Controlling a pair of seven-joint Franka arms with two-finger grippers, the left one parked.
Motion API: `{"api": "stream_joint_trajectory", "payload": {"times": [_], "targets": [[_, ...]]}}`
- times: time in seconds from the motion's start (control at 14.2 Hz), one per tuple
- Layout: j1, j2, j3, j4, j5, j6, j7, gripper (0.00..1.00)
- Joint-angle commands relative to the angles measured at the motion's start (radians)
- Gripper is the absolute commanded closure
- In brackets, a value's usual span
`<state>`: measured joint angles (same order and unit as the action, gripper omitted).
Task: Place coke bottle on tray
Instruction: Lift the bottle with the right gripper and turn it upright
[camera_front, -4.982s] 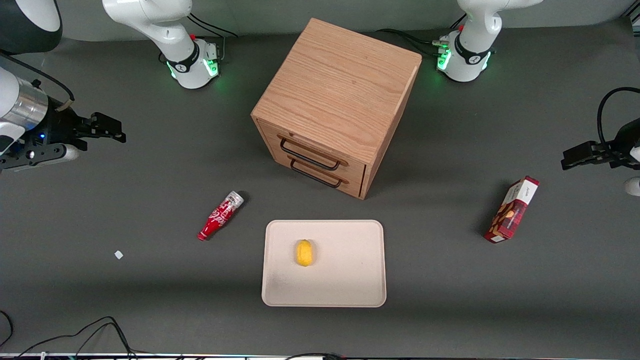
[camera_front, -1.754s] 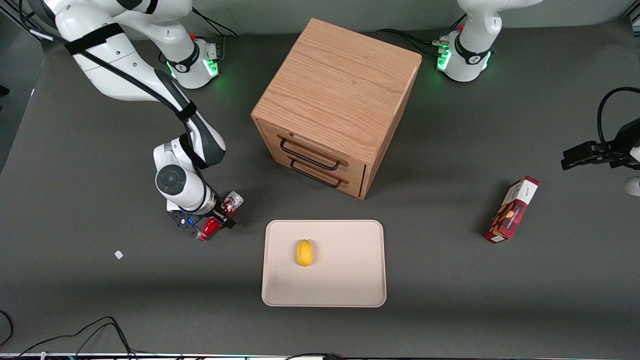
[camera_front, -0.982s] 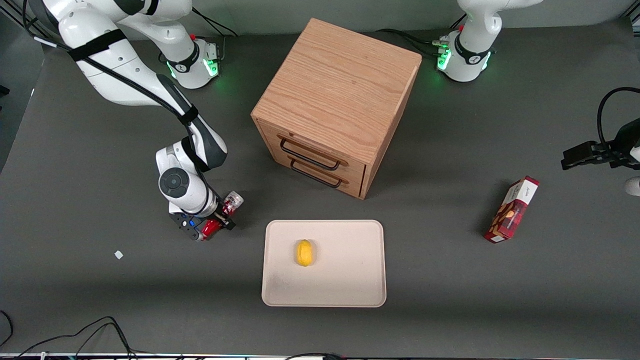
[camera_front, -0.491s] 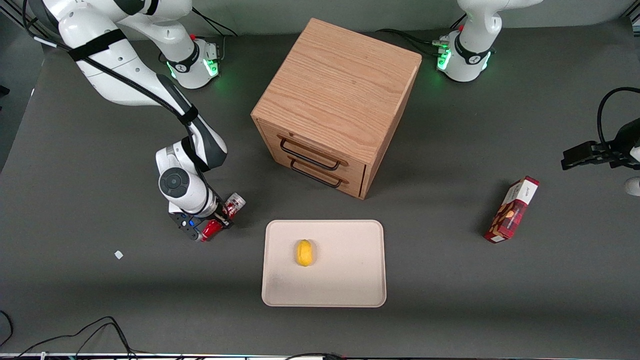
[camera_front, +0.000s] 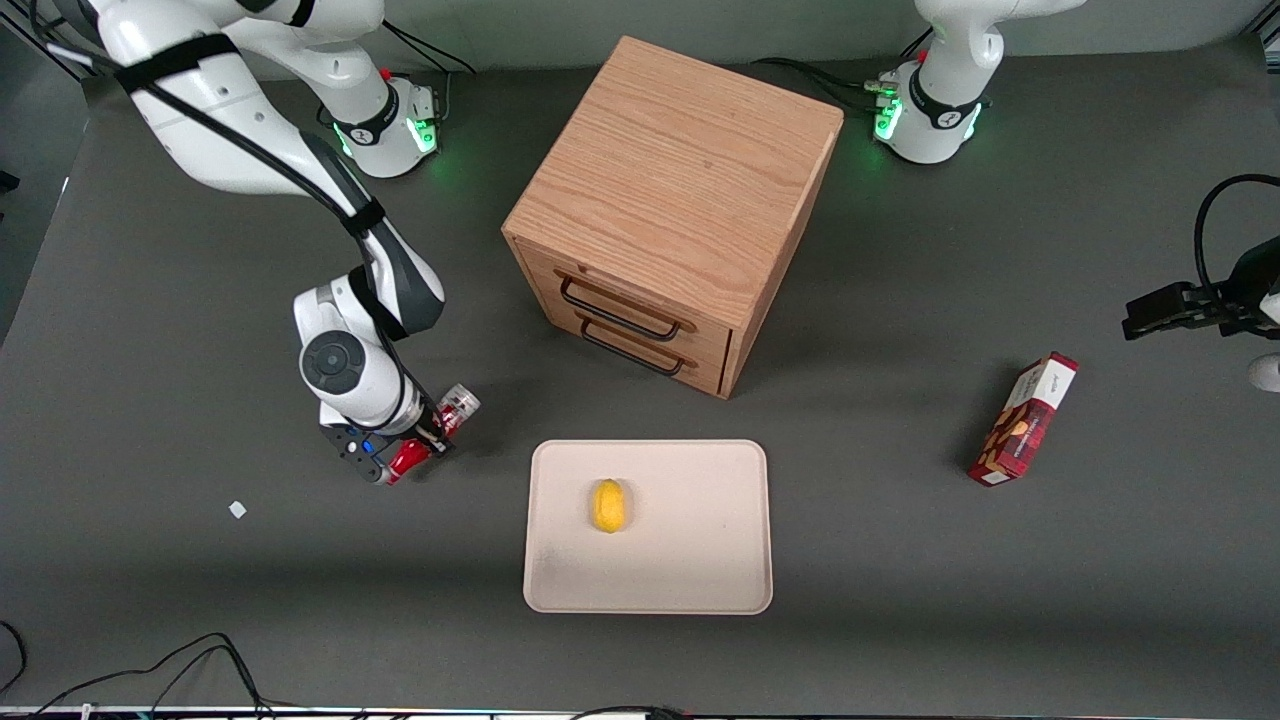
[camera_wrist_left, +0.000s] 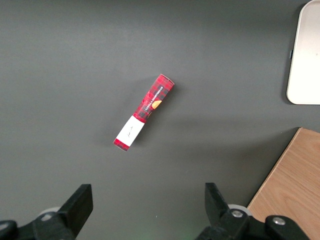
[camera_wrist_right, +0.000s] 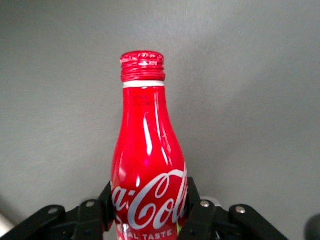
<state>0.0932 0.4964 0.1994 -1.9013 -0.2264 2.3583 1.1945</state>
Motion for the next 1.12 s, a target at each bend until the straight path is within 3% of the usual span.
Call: {"api": "stream_joint_trajectory", "payload": {"times": [0.0,0.28,0.56,0.84,1.05], "targets": [[-0.059,-0.127,0.063,0.019,0.019,-0.146,-0.064,1.0],[-0.216,-0.142,0.224,0.224,0.107,-0.422,-0.13,1.0],[-0.21,-0.105,0.235,0.517,0.159,-0.68,-0.168,1.0],[-0.185,-0.058,0.232,0.709,0.142,-0.855,-0.225,1.0],[-0.098,0.034,0.213,0.835,0.023,-0.936,-0.331,1.0]]}}
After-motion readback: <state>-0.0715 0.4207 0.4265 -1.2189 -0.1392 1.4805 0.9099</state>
